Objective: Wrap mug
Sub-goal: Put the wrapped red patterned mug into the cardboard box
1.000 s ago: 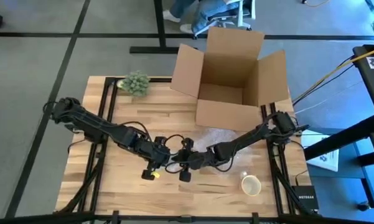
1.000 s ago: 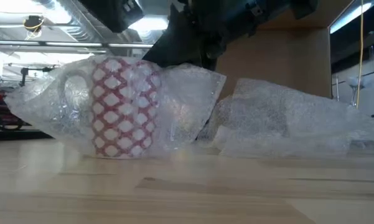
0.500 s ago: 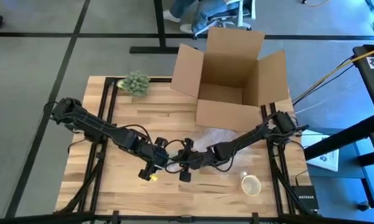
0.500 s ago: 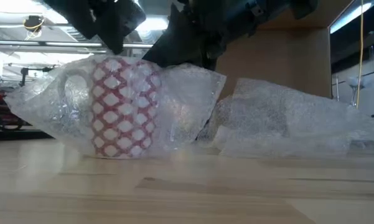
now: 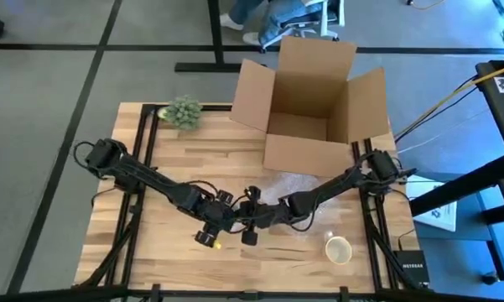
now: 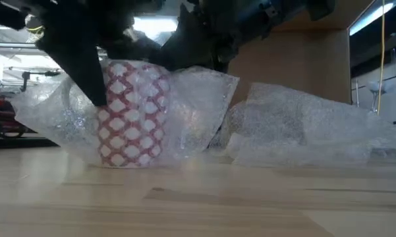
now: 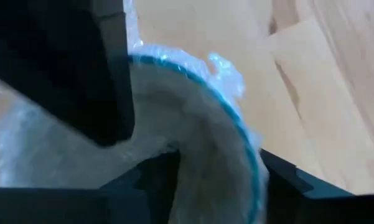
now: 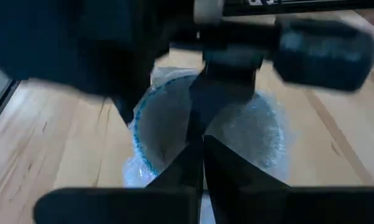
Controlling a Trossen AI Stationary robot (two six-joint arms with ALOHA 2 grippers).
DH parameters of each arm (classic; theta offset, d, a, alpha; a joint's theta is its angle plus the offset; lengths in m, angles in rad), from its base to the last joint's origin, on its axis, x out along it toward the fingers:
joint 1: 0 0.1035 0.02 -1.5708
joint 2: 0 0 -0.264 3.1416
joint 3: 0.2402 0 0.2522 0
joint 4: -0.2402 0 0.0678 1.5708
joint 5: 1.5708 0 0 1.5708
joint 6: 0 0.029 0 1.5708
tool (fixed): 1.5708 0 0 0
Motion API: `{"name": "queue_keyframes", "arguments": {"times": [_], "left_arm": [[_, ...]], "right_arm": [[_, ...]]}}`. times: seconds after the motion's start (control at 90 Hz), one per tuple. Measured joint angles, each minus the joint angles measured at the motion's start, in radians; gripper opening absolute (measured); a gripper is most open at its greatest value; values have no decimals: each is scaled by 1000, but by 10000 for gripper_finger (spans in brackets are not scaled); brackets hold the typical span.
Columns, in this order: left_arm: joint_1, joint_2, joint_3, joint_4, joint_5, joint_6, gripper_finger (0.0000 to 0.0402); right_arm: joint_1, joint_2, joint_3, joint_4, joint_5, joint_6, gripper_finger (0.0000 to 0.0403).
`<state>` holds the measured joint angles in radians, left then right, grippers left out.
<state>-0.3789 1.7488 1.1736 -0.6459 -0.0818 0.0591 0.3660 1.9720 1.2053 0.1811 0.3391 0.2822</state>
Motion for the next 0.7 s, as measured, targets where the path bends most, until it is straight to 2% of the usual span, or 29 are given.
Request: {"name": "queue_keyframes", "arguments": {"times": [0.278,0.378,0.511,0.7], "left_arm": [[-9,-1,-2,-22,20,-34,18],[-17,-20,8,-61,6,-60,13],[-28,-64,43,-140,-47,-93,12],[-36,-147,121,-250,-53,-128,11]], "right_arm": [[11,-68,-6,-50,-20,-18,1],[31,-134,-6,-120,-49,-14,1],[62,-217,-3,-247,-28,61,1],[130,-249,-7,-399,-43,192,1]]}}
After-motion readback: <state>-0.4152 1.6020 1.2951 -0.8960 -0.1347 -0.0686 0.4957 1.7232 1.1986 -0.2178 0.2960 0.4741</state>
